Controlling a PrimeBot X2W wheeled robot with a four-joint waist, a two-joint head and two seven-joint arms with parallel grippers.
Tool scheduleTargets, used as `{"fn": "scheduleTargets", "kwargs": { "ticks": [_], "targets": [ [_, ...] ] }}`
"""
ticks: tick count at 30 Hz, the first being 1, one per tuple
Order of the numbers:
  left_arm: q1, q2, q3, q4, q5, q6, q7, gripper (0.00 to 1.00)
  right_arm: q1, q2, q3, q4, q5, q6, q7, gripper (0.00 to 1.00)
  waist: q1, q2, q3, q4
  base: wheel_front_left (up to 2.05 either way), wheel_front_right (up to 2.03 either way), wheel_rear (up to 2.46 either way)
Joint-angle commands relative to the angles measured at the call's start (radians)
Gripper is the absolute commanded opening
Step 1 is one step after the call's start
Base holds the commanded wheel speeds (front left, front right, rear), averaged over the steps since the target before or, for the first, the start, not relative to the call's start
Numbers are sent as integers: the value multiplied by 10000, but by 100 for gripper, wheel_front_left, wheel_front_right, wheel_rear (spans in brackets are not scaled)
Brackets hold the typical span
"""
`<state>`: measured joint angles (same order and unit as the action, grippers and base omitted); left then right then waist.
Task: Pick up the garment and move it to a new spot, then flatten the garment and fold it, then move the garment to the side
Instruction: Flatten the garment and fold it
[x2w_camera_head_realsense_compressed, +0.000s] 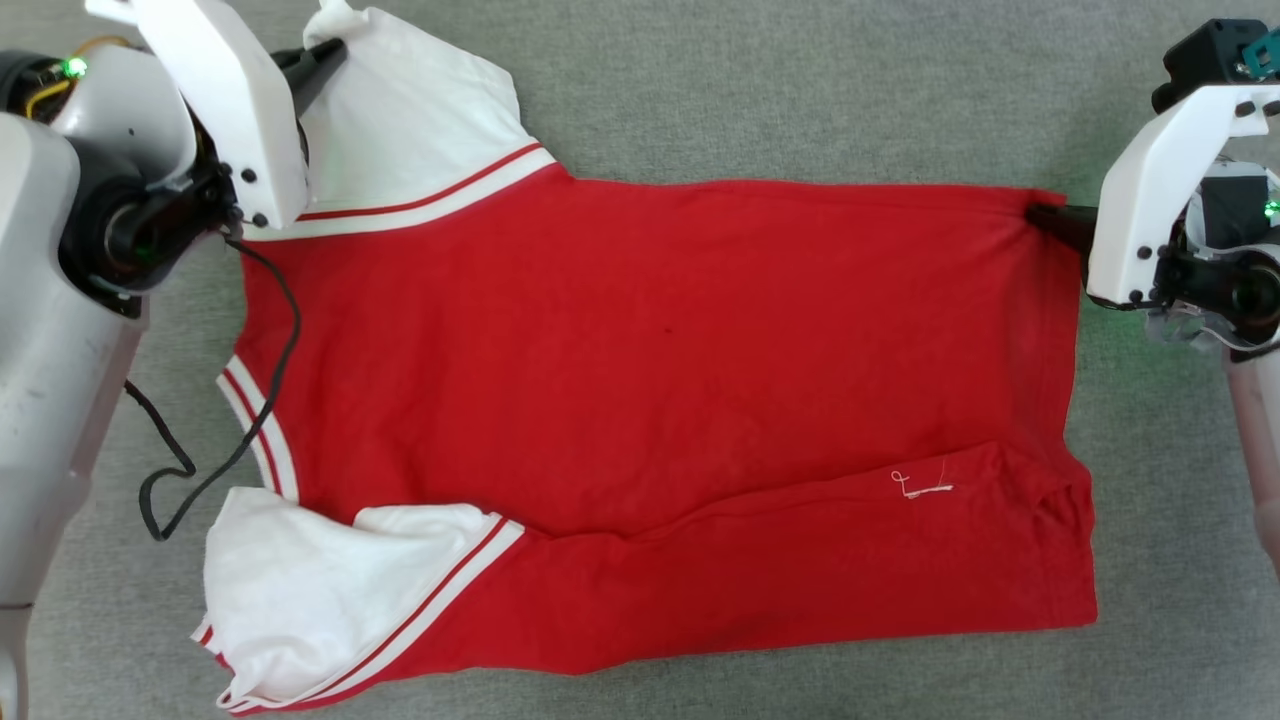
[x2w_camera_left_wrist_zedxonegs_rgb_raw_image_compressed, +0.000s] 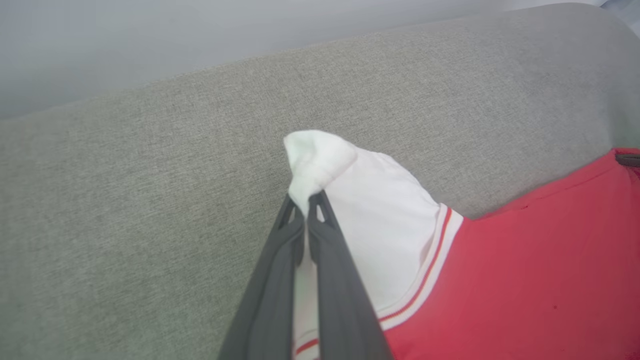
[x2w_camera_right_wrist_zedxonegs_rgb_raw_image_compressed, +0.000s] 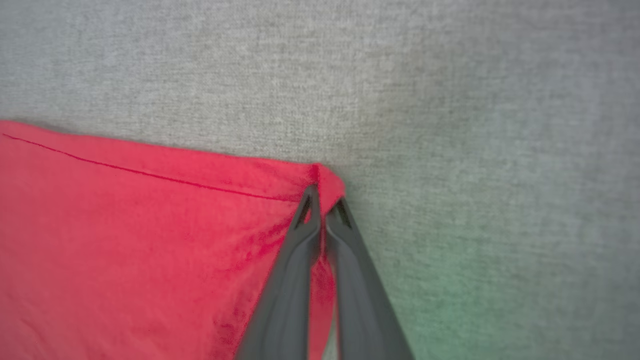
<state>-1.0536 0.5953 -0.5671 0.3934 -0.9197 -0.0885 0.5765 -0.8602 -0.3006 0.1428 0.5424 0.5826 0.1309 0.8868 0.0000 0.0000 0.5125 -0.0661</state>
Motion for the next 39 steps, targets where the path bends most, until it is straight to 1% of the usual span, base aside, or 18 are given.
{"fn": "scheduleTargets", "kwargs": {
  "ticks": [1, 7, 10, 14, 21, 24, 30, 31, 32, 33, 34, 35, 36, 37, 39],
  "targets": [
    [128, 53, 53, -24, -38, -45, -116, 0, 436, 129, 223, 159, 85, -4, -12, 0, 0, 0, -124, 53, 0, 0, 0],
    [866, 155, 300, -351, -260, -7, -791, 0, 545, -526, 143, -871, 272, -4, -591, 0, 0, 0, -783, 236, 0, 0, 0],
    [1523, 260, 552, -670, -481, 72, -1258, 0, 1040, -790, 74, -1390, 331, -4, -662, 0, 0, 0, -1158, 386, 0, 0, 0],
    [2793, 421, 996, -1228, -922, 295, -1989, 0, 1994, -998, -205, -2006, 414, -4, -777, 0, 0, 0, -1697, 590, 0, 0, 0],
    [5770, 728, 1591, -2413, -1495, 1013, -3177, 0, 4016, -770, -966, -2674, 469, -6, -1039, 0, 0, 0, -2406, 933, 0, 0, 0],
    [7036, 588, 1602, -2746, -1727, 1235, -3537, 0, 4892, -559, -1388, -2863, 504, -6, -1245, 0, 0, 0, -2509, 1096, 0, 0, 0],
    [8540, 221, 1398, -2750, -2035, 1509, -3886, 0, 6219, -218, -2073, -3130, 437, -7, -1708, 0, 0, 0, -2585, 1191, 0, 0, 0],
    [8706, 156, 1359, -2719, -2075, 1519, -3889, 0, 6385, -164, -2153, -3176, 419, -7, -1767, 15, 0, 0, -2600, 1178, 0, 0, 0],
    [8847, 114, 1331, -2662, -2078, 1536, -3934, 0, 6562, -62, -2183, -3215, 431, -7, -1821, 23, 0, 0, -2630, 1143, 0, 0, 0],
    [9001, 44, 1279, -2597, -2132, 1557, -3915, 3, 6731, 18, -2225, -3257, 424, -7, -1867, 29, 0, 0, -2669, 1096, 0, 0, 0],
    [9140, -38, 1251, -2568, -2234, 1554, -3906, 17, 6895, 75, -2256, -3305, 404, -7, -1925, 55, 0, 0, -2705, 1055, 0, 0, 0],
    [9255, -87, 1295, -2526, -2272, 1587, -4000, 58, 7040, 147, -2313, -3346, 402, -7, -2018, 100, 0, 0, -2750, 1010, 0, 0, 0],
    [9347, -111, 1316, -2485, -2270, 1621, -4085, 96, 7187, 205, -2342, -3415, 390, -7, -2095, 100, 0, 0, -2797, 968, 0, 0, 0],
    [9454, -145, 1307, -2456, -2259, 1623, -4149, 100, 7334, 269, -2355, -3489, 385, -7, -2174, 100, 0, 0, -2853, 929, 0, 0, 0],
    [9624, -190, 1345, -2466, -2221, 1640, -4359, 100, 7634, 350, -2401, -3630, 363, -7, -2285, 100, 0, 0, -2981, 858, 0, 0, 0]
  ]
}}
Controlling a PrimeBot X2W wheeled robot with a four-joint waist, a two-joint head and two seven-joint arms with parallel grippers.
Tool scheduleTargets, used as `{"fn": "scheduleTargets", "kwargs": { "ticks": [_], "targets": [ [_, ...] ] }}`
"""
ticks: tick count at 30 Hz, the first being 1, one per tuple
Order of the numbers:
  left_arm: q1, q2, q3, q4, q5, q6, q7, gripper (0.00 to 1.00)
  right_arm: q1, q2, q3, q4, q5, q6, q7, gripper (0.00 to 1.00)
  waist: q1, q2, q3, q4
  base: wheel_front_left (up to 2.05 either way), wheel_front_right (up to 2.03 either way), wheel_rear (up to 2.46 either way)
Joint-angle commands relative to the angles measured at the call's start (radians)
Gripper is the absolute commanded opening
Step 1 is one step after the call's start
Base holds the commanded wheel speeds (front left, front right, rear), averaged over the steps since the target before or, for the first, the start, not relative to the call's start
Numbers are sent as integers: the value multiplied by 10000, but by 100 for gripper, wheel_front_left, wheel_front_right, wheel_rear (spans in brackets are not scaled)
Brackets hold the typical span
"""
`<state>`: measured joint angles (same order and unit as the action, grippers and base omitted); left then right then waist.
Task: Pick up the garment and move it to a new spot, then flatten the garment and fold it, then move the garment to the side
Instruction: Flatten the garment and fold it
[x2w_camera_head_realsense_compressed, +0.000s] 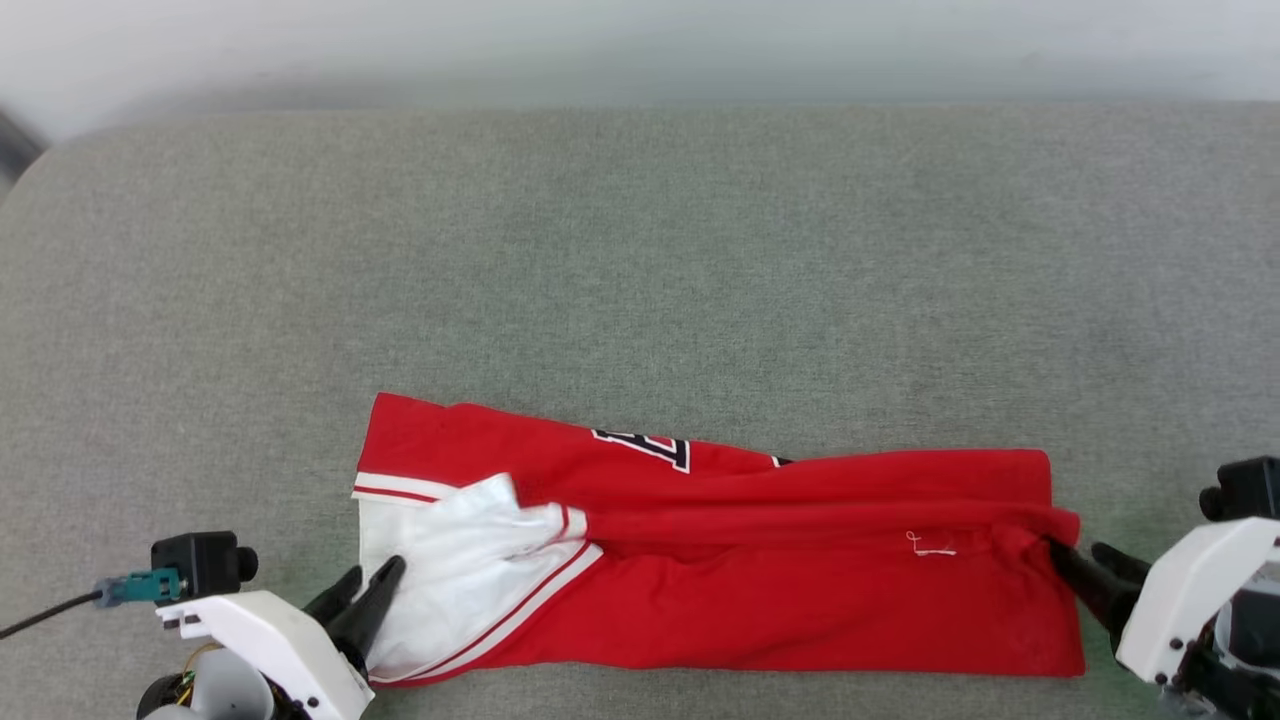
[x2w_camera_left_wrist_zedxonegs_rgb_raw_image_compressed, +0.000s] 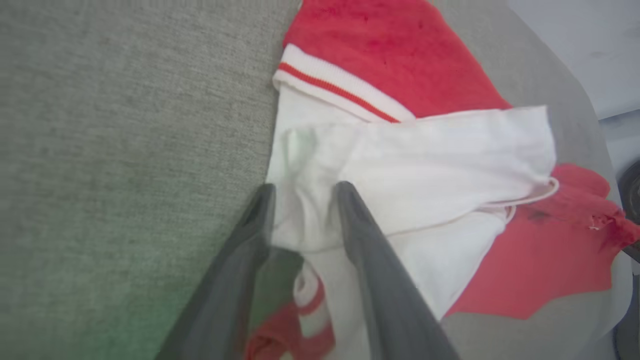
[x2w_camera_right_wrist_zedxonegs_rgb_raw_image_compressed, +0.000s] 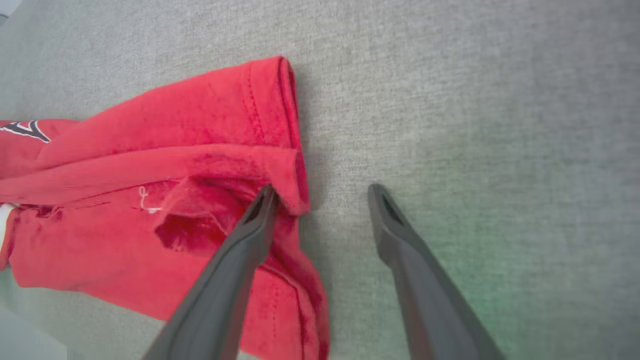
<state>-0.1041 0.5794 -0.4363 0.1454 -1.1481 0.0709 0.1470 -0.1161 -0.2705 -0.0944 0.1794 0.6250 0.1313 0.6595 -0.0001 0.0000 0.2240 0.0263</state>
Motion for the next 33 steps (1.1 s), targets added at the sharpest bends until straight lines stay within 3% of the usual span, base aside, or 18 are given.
{"fn": "scheduleTargets", "kwargs": {
  "ticks": [1, 10, 19, 27, 33],
  "targets": [
    [183, 3, 54, -2, 184, 84, -215, 100, 354, 60, -67, -104, -74, -11, -66, 100, 1, 0, -169, -88, 0, 0, 0],
    [167, 329, 151, -926, 1958, 1121, -1935, 100, 1286, 126, -527, -2019, -399, -10, 66, 100, 1, 0, -863, -298, 0, 0, 0],
    [-312, -125, -189, -1864, 3841, 2142, -3505, 100, 837, 295, -1659, -3304, -935, -10, 1358, 100, 1, 0, -1243, -219, 0, 0, 0],
    [-491, -521, -317, -2381, 5114, 2511, -4037, 100, 427, 350, -2165, -3085, -1238, -10, 2566, 100, 1, 0, -1164, 379, 0, 0, 0],
    [-638, -951, -537, -2673, 5682, 2348, -4107, 100, 51, 668, -2180, -2097, -1304, -10, 3031, 100, 1, 0, -674, 1035, 0, 0, 0]
  ]
}}
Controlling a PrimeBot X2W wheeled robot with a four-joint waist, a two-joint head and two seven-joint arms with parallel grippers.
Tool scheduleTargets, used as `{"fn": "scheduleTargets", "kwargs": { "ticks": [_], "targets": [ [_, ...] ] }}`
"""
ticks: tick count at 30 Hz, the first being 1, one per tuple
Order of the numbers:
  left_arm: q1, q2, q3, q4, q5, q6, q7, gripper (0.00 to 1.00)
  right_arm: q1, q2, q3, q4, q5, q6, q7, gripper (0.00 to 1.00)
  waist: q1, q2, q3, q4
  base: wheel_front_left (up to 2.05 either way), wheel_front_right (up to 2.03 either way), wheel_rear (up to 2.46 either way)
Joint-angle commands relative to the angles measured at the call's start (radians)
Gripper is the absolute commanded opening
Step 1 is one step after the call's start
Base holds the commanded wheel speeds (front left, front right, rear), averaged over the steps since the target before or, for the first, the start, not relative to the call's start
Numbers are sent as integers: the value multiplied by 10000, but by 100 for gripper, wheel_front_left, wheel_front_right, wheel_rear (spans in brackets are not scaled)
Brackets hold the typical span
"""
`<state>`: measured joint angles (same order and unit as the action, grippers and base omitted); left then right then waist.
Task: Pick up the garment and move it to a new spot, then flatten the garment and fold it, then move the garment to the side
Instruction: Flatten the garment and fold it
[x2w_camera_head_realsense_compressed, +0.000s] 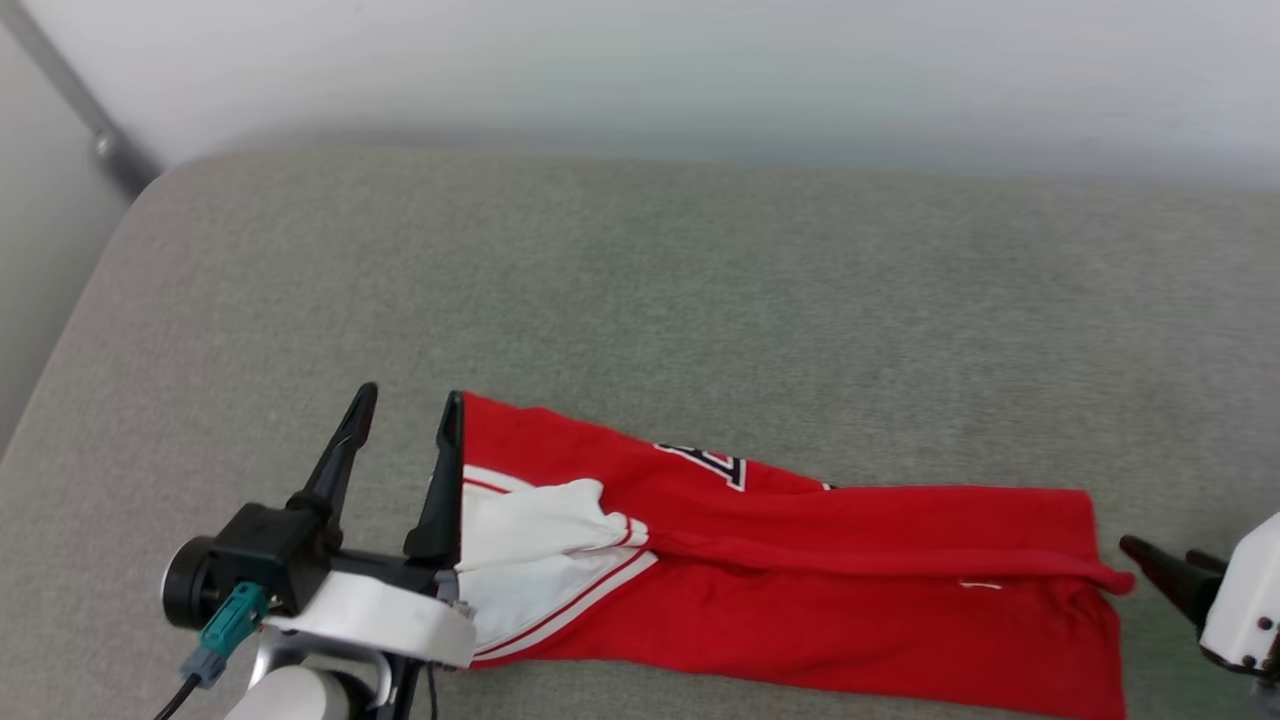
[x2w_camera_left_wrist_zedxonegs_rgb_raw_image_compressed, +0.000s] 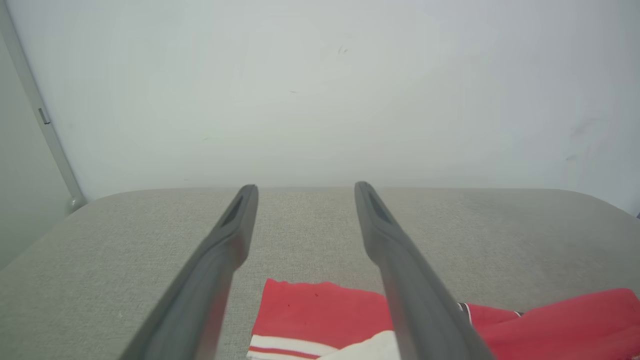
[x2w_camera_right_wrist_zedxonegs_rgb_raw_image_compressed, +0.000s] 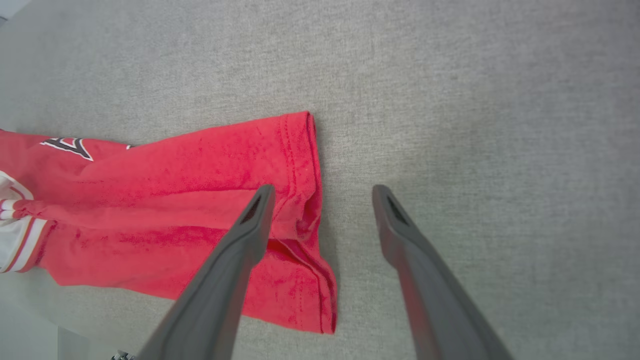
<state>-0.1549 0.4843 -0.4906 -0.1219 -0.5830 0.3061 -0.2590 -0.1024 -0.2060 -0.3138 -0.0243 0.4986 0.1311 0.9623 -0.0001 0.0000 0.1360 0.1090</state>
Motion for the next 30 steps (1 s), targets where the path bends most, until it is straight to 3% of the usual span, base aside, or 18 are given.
{"fn": "scheduleTargets", "kwargs": {
  "ticks": [1, 8, 15, 16, 18, 30],
  "targets": [
    [-226, -87, -14, -14, 81, -56, -54, 100, -134, 78, 3, 168, -27, -8, 69, 100, 1, 0, 313, 317, 0, 0, 0],
    [-583, -408, -30, 160, 290, -341, -72, 100, -483, 373, 16, 1675, -21, -8, 225, 100, 1, 0, 863, 724, 0, 0, 0],
    [-524, -434, 146, 274, 451, -451, -79, 100, 126, 1018, 481, 2919, 344, -8, 994, 100, 1, 0, 966, 769, 0, 0, 0],
    [-498, -430, 164, 283, 452, -468, -80, 100, 119, 1038, 546, 2951, 437, -8, 980, 47, 1, 0, 963, 744, 0, 0, 0],
    [-472, -422, 184, 300, 456, -493, -80, 100, -21, 984, 697, 2944, 573, -6, 951, 0, 1, 0, 943, 667, 0, 0, 0],
    [-342, -361, 138, 376, 601, -501, -82, 100, -1053, 30, 1150, 2352, 1254, -6, 258, 0, 1, 0, 508, 395, 0, 0, 0]
  ]
}}
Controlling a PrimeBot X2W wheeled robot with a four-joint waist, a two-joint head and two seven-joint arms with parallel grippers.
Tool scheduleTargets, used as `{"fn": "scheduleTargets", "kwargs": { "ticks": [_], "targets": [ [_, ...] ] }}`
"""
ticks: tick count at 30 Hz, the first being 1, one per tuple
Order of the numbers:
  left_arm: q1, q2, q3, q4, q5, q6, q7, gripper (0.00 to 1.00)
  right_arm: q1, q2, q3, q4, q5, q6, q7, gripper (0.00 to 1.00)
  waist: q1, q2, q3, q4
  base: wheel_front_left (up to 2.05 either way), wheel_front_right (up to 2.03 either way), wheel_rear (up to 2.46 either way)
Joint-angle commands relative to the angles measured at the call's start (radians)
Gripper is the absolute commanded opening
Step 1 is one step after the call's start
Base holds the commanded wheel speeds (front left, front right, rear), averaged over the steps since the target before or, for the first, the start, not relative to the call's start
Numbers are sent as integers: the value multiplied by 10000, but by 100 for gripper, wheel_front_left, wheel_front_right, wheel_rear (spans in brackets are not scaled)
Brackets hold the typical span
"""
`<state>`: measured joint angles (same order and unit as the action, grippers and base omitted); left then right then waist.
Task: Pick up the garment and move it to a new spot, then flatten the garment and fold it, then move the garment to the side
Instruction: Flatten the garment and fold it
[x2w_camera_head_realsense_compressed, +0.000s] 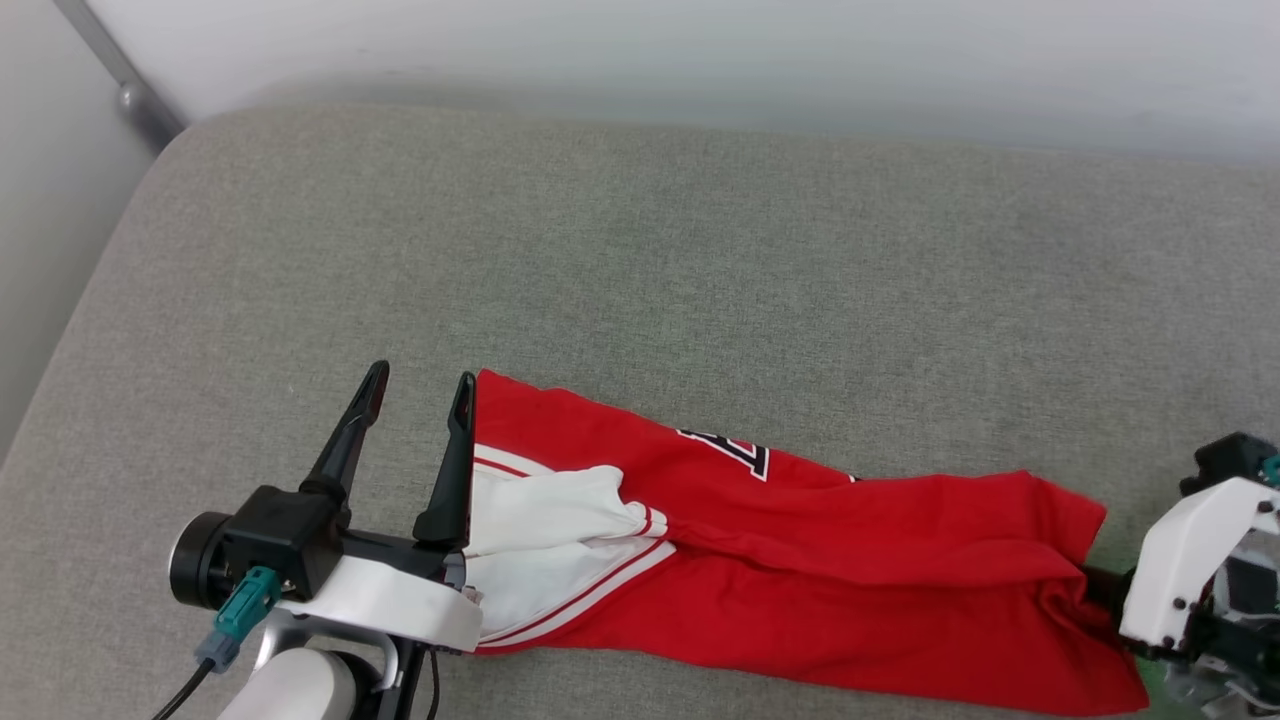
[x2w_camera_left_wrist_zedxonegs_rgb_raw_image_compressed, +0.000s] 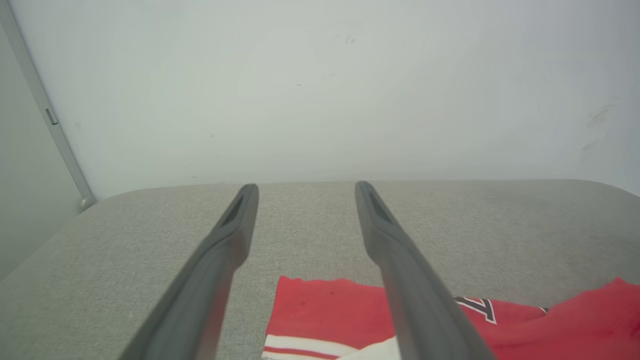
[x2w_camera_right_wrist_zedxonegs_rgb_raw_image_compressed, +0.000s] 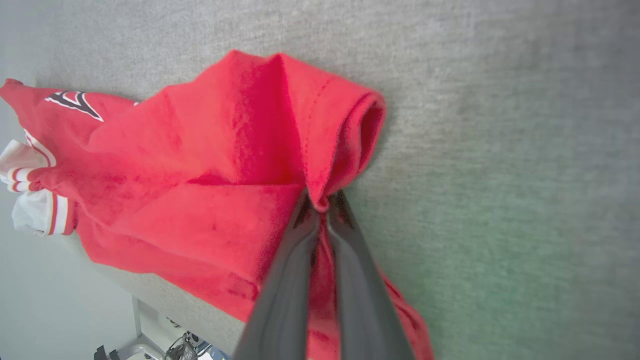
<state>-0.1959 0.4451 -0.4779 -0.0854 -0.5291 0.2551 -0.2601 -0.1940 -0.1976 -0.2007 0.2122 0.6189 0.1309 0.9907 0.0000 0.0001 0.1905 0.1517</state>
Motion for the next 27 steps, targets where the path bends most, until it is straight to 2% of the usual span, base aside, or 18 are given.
{"fn": "scheduleTargets", "kwargs": {
  "ticks": [1, 8, 18, 23, 27],
  "targets": [
    [78, 50, 20, 2, 80, 32, -69, 100, -183, -166, -12, -58, 89, -4, -67, 0, 0, -1, -71, -56, 0, 0, 0],
    [253, 167, 85, -134, 103, 147, -49, 100, -376, -653, -652, -299, 177, -4, -56, 0, 0, -1, -275, -308, 0, 0, 0],
    [400, 289, 55, -274, 130, 276, 39, 100, -540, -1041, -2995, -671, -358, -4, 287, 0, 0, -1, -447, -745, 0, 0, 0],
    [421, 327, 2, -339, 189, 351, 66, 100, -578, -722, -3666, -937, -527, -4, 766, 0, 0, -1, -462, -934, 0, 0, 0],
    [405, 311, -38, -341, 173, 354, 81, 100, -651, 139, -3699, -1154, -119, -4, 1821, 0, 0, -1, -507, -1031, 0, 0, 0]
  ]
}}
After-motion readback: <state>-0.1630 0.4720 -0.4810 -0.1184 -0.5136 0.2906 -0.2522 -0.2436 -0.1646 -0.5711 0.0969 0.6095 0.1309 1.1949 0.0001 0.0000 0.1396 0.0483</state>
